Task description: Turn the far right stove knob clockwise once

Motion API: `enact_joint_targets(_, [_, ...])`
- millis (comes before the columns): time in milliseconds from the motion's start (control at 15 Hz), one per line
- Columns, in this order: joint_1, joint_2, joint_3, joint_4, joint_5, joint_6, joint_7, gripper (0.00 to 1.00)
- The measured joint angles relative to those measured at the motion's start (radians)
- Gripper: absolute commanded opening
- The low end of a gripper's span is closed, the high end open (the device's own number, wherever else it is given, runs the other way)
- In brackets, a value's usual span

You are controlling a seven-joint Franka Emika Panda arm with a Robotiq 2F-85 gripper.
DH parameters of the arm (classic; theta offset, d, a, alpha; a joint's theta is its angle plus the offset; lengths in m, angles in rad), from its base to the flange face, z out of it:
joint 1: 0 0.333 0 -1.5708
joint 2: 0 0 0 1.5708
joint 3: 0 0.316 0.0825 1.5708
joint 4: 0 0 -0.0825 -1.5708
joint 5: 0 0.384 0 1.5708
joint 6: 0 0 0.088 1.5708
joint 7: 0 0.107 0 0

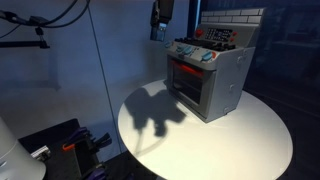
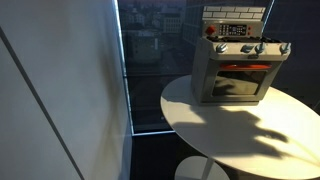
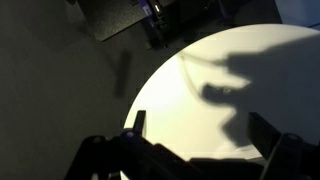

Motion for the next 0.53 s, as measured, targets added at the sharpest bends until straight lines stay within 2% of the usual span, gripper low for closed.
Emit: enact_joint_targets(533, [0.0, -0.026, 0.009, -0.004, -0.01, -0.02, -0.001, 1.0])
